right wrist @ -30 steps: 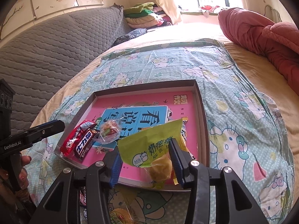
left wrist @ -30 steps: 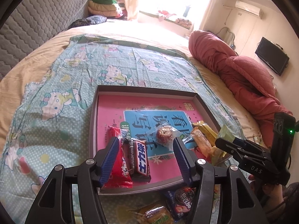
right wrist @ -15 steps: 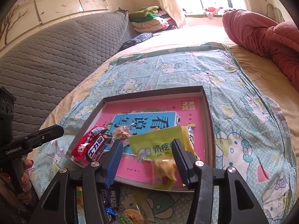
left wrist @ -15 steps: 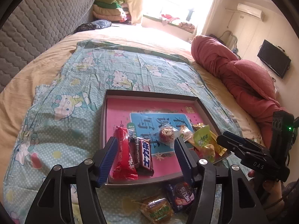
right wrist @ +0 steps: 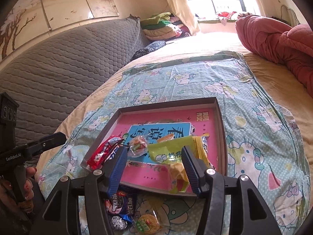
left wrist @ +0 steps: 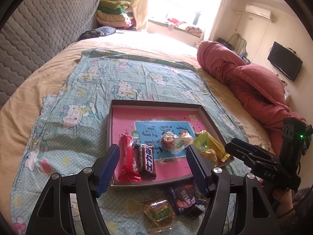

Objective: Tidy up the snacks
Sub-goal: 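Withdraw both open tools from the box toward the remaining snacks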

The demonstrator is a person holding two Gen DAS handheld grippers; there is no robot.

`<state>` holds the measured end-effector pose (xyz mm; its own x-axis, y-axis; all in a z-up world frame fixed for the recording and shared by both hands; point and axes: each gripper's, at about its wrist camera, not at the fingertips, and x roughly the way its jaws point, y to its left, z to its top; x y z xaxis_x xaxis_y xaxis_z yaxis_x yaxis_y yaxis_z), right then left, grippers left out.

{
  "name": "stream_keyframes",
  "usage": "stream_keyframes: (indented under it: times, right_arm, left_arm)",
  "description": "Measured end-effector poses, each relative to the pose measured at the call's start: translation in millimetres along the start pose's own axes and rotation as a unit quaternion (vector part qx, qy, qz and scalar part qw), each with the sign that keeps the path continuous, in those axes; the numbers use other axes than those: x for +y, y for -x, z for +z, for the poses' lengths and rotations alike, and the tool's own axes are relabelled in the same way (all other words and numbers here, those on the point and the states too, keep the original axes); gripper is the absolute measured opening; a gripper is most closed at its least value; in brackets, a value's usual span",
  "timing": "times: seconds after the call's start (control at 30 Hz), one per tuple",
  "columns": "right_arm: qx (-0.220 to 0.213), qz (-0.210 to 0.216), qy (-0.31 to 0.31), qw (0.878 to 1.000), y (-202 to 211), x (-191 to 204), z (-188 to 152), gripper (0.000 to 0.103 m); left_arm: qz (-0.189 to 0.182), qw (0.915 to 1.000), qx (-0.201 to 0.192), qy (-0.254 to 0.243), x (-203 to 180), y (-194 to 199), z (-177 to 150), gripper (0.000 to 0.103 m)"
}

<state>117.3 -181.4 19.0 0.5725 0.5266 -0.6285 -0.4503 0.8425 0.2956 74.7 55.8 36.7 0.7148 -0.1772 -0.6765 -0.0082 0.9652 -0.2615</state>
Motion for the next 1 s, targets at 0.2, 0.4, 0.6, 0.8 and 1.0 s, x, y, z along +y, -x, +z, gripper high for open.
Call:
stream_keyframes:
  times: [0.2,0.4,0.6,0.8,1.0]
  right_arm:
    - [-0.002,-0.004,0.038,0.999,14.3,18.7,-10.0,0.059]
    - [0.0,-0.004,0.063,0.998,22.5,32.5,-17.5,0.059]
    - [0.006,-0.001,0.066,0.998,28.4,39.1,-24.6,0.059]
    - [0.015,-0.003,0.079,0.997,32.6,48.7,-33.1,0.06]
    - [0.03,-0.006,0.099,0.995,35.4,60.1,-44.9,0.06]
  left_arm:
    - [0.002,0.9999,0.01,-0.005,-3.3,5.4,-8.0,0.073]
    - [0.006,0.9998,0.018,-0.004,-1.7,9.8,-13.2,0.073]
    - [0.012,0.9994,0.032,-0.005,-1.3,12.0,-21.2,0.073]
    - [0.01,0.9985,0.053,-0.006,-1.1,13.1,-33.4,0.073]
    - [0.007,0.9973,0.072,0.005,0.0,10.0,-44.4,0.073]
